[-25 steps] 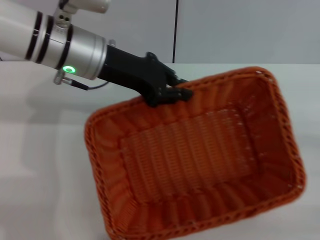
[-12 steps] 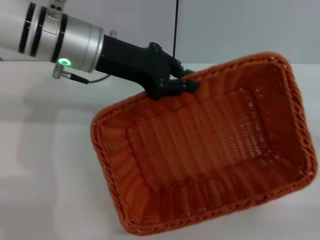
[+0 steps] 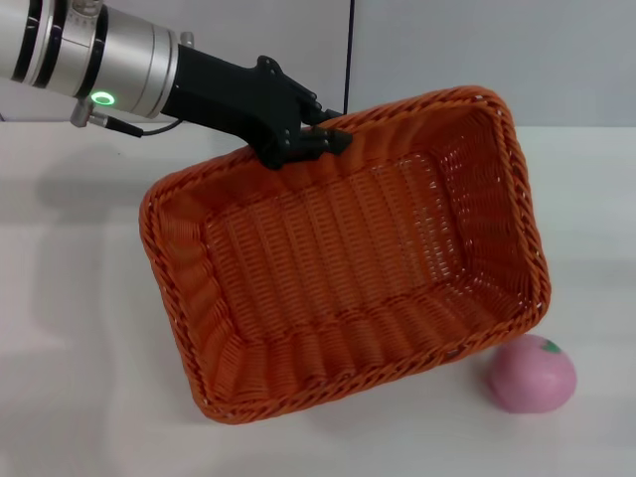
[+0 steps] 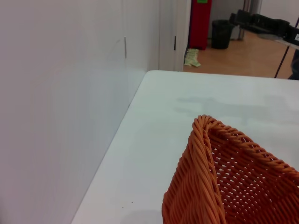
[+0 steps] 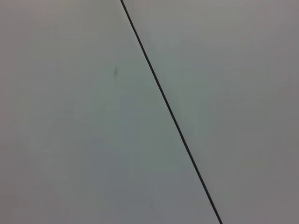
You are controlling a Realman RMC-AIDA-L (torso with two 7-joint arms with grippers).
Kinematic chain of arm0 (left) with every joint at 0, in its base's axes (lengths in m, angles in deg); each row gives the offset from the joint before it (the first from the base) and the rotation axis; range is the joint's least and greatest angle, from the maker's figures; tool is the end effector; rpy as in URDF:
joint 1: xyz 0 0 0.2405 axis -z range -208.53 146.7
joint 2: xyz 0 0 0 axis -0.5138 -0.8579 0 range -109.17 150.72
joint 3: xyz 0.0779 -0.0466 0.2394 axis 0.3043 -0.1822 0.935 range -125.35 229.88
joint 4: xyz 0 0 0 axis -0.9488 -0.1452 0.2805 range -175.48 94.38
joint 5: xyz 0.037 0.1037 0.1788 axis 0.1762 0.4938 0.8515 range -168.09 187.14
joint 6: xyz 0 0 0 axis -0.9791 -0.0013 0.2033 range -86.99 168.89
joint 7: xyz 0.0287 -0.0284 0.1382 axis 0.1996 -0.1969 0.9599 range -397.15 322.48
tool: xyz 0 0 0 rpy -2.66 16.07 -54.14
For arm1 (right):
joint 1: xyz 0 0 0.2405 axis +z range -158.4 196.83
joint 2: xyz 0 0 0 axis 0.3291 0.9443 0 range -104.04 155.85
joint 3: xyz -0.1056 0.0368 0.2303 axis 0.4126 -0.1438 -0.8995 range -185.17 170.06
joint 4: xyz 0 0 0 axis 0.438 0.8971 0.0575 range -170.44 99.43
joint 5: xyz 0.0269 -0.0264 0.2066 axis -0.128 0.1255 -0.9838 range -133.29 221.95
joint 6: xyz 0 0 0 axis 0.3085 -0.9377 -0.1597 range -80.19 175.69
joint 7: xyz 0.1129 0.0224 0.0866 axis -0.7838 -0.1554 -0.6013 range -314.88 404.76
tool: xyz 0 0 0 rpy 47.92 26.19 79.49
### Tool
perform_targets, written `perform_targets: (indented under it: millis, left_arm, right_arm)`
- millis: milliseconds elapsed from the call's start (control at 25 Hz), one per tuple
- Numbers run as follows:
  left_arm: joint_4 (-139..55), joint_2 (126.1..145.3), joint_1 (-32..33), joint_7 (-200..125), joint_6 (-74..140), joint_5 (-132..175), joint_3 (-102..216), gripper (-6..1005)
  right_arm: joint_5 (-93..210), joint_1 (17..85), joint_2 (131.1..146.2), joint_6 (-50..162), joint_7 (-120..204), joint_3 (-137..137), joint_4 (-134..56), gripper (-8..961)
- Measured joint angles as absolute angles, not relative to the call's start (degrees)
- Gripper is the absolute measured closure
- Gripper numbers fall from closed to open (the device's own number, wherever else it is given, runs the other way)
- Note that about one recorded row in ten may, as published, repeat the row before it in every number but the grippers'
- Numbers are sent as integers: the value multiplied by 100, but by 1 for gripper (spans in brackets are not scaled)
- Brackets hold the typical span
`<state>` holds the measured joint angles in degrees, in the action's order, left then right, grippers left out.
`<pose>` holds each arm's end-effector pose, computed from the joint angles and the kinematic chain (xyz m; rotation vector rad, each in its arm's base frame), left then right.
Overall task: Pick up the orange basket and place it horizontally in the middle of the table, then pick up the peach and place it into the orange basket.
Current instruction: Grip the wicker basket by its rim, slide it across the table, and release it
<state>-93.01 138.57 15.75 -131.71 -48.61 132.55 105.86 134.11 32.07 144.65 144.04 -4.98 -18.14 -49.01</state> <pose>-0.1407 0.3938 0.0089 -2.9843 -0.1808 -0.2917 0.3842 0.2234 0.0892 -1.3319 0.6301 1.1312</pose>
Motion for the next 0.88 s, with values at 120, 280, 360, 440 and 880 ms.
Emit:
perform_targets:
  millis: [120, 280, 360, 440, 880]
  left_arm:
    - [-9296, 13856, 1616, -13095, -4763, 13346, 10616, 831]
    - [-9248, 13869, 1656, -13090, -4742, 13416, 10658, 830]
    - [-9082, 13903, 1732, -13075, -4626, 13514, 10805, 830]
    - [-8734, 13920, 1815, -13002, -4394, 13477, 10979, 830]
    - [-8472, 13960, 1919, -13000, -3847, 13419, 11275, 831]
  right_arm:
    - [13453, 3224, 14465, 14384, -495, -1815, -4885, 353]
    - [13461, 3238, 14465, 14381, -426, -1817, -4818, 353]
    - [13465, 3240, 14465, 14381, -397, -1817, -4788, 353]
    - [13479, 3240, 14465, 14381, -387, -1818, -4783, 353]
    - [13544, 3240, 14465, 14358, -377, -1819, -4781, 352]
